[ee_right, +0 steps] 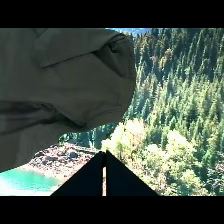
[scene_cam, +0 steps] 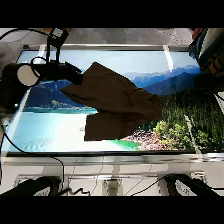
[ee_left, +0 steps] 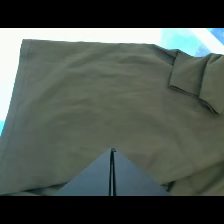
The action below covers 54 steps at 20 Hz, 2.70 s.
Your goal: Fold the clothes and pants, and hang the long-sleeved shirts on hangers.
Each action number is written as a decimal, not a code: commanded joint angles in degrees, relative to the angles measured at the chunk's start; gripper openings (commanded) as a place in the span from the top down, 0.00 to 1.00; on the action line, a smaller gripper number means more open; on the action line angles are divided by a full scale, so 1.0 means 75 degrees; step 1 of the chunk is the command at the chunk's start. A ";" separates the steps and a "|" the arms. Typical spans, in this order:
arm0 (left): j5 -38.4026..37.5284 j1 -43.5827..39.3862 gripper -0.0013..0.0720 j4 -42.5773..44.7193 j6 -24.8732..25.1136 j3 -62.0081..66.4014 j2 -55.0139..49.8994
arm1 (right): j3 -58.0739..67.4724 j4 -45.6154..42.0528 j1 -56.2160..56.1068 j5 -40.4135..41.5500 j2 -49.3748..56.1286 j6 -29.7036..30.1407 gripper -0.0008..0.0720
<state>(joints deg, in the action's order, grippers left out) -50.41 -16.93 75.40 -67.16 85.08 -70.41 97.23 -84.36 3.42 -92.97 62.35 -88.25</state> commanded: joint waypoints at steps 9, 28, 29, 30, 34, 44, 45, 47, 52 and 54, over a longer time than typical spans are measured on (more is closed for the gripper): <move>0.0003 0.0009 0.97 0.0003 0.0003 -0.0009 -0.0035 | -0.0003 0.0003 -0.0003 0.0000 0.0012 -0.0003 0.97; -0.0694 0.0169 0.97 0.1081 -0.0009 0.0000 0.0726 | -0.1961 0.0533 -0.0003 0.1172 -0.0169 0.1431 0.97; -0.0761 0.0312 0.97 0.1428 -0.0111 0.0000 0.1008 | -0.2766 0.0871 -0.0003 0.1180 -0.0396 0.1644 0.97; -0.0842 0.0554 0.97 0.1644 -0.0236 0.0000 0.1317 | -0.3640 0.1180 -0.0003 0.1265 -0.0653 0.1784 0.97; -0.2124 0.1582 0.95 0.1664 -0.0254 -0.0003 0.1845 | -0.7143 0.3590 -0.0003 0.2165 -0.1469 0.2460 0.97; -0.2914 0.1789 0.16 0.1081 -0.0405 -0.0009 0.1169 | -1.0089 0.6831 -0.0003 0.5584 0.0067 0.2468 0.18; -0.2917 0.1789 0.16 0.1081 -0.0472 -0.0009 0.1040 | -1.0089 0.6901 -0.0003 0.5683 0.0391 0.2465 0.19; -0.2917 0.1789 0.16 0.1081 -0.0490 -0.0009 0.0857 | -1.0089 0.7271 -0.0006 0.5694 0.0950 0.2550 0.19; -0.2891 0.1789 0.16 0.1087 -0.0484 -0.0009 0.0603 | -0.9941 0.8096 -0.0825 0.5960 0.1649 0.3054 0.22; -0.2885 0.1789 0.16 0.1084 -0.0481 -0.0009 0.0533 | -0.9614 0.7938 -0.1174 0.6056 0.1757 0.3034 0.31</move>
<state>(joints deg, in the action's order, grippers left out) -72.12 -3.55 83.57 -70.70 85.03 -65.52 23.29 -25.08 -2.15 -50.57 73.36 -66.41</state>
